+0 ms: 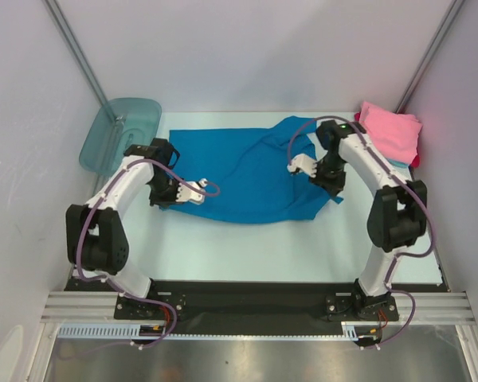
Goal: Fold and stack the t-shirts
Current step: Move the tshirt to the center of the board
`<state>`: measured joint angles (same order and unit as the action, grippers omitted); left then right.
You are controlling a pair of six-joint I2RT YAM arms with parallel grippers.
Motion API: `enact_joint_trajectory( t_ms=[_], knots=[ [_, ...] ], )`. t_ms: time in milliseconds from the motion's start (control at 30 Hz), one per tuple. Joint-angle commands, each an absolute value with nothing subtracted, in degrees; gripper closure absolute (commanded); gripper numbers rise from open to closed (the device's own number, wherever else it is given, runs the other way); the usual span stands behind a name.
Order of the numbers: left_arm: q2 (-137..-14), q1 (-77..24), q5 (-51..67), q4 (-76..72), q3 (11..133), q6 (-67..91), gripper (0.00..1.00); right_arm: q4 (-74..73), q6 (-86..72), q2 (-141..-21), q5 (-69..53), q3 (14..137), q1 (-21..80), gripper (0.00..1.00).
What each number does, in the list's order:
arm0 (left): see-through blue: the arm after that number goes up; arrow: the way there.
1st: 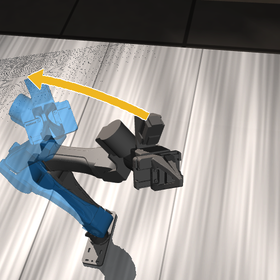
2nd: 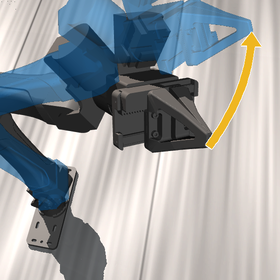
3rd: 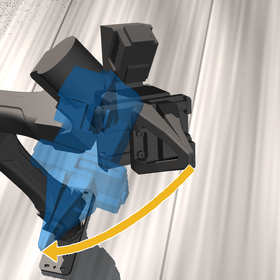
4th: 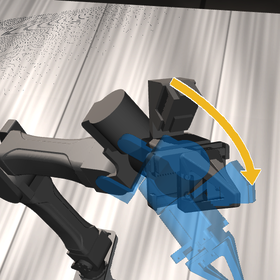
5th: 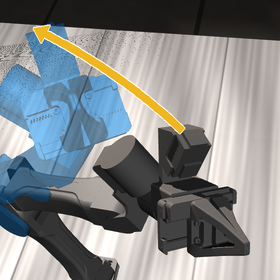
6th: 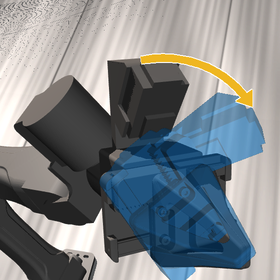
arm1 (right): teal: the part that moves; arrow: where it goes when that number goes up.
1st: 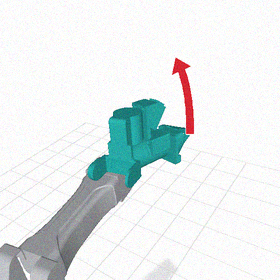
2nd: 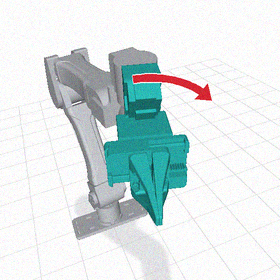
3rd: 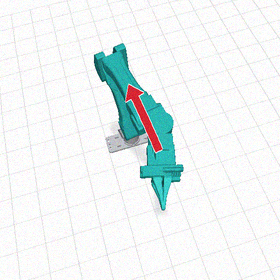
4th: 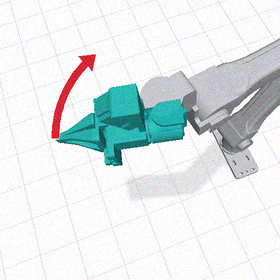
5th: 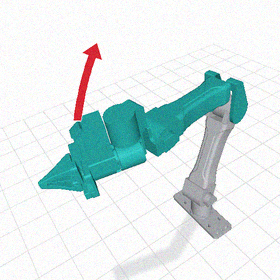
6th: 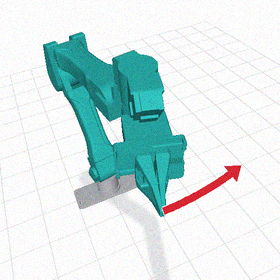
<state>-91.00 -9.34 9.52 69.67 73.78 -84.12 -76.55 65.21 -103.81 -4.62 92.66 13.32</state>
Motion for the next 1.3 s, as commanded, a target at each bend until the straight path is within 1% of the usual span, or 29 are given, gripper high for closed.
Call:
enact_joint_trajectory(
  t_ms=[0, 133, 267, 533, 567, 600, 633, 667, 700, 733, 800, 900, 933, 1000, 1067, 1100, 1133, 1167, 1200, 1233, 1267],
  knots=[
    [-93.25, -11.24, 8.27, 70.23, 76.38, -87.80, 1.00, -82.26, 64.60, -107.57, -8.61, 95.00, 17.92, 1.00],
    [-95.27, -12.13, 6.24, 69.87, 77.08, -89.47, 1.00, -85.25, 66.26, -109.95, -9.23, 98.35, 22.14, 1.00],
    [-97.38, -12.39, 3.09, 69.87, 76.91, -90.44, 1.00, -86.84, 68.11, -111.18, -6.08, 98.26, 24.52, 1.00],
    [-98.70, -12.83, 1.06, 69.96, 77.52, -91.32, 1.00, -86.92, 72.24, -111.71, 3.77, 94.92, 23.91, 1.00],
    [-98.70, -12.92, 0.97, 70.05, 77.87, -91.06, 0.99, -86.92, 72.51, -111.62, 4.74, 94.83, 23.73, 0.81],
    [-98.70, -12.92, 0.88, 70.31, 77.96, -90.97, 0.95, -86.84, 72.77, -111.45, 4.75, 94.92, 23.21, 0.65],
    [-98.61, -12.92, 0.44, 70.31, 78.05, -90.53, 0.84, -86.84, 73.21, -110.40, 4.66, 95.27, 22.94, 0.39],
    [-98.53, -12.92, 0.18, 70.40, 78.13, -90.44, 0.80, -86.92, 74.08, -109.96, 4.57, 95.27, 22.68, 0.30],
    [-98.35, -12.83, 0.18, 70.57, 78.22, -90.27, 0.77, -86.84, 74.27, -109.60, 4.66, 95.53, 22.33, 0.24],
    [-98.09, -12.83, -1.30, 70.75, 78.40, -89.74, 0.73, -86.84, 74.18, -109.51, 4.75, 96.93, 21.72, 0.22],
    [-98.00, -12.74, -1.15, 71.89, 81.28, -88.86, 0.69, -86.84, 73.92, -109.95, 3.61, 100.78, 20.57, 0.13],
    [-97.82, -12.22, 1.47, 74.08, 84.98, -87.02, 0.62, -86.84, 72.26, -110.74, 1.06, 105.37, 19.52, 0.08],
    [-97.65, -12.22, 2.02, 74.27, 85.77, -86.05, 0.57, -86.92, 71.90, -110.83, 0.62, 106.60, 19.34, 0.07],
    [-97.03, -12.04, 2.90, 73.31, 87.18, -85.35, 0.55, -86.66, 70.67, -111.27, -2.28, 109.76, 19.42, 0.07],
    [-98.16, -11.43, 4.04, 71.29, 88.76, -83.25, 0.56, -83.86, 67.87, -112.32, -5.26, 113.79, 18.81, 0.08],
    [-98.96, -11.25, 3.96, 65.19, 89.12, -80.45, 0.56, -81.76, 65.94, -114.06, -5.88, 115.04, 18.55, 0.09],
    [-99.83, -10.81, 4.74, 63.47, 89.90, -76.16, 0.56, -77.13, 61.22, -114.86, -7.54, 116.44, 18.02, 0.14],
    [-101.15, -10.11, 5.62, 61.46, 91.04, -73.59, 0.56, -73.51, 58.30, -115.74, -7.56, 117.06, 17.41, 0.24],
    [-103.34, -10.11, 4.49, 55.52, 91.23, -67.47, 0.56, -69.56, 55.84, -118.10, -7.73, 118.90, 17.05, 0.45],
    [-104.75, -10.02, 4.40, 54.15, 91.58, -65.76, 0.52, -67.69, 52.59, -119.26, -8.60, 119.79, 16.62, 0.90],
    [-105.81, -10.11, 4.05, 52.84, 91.76, -64.09, 0.45, -64.63, 49.08, -120.57, -7.40, 120.14, 16.52, 1.00]
  ],
)
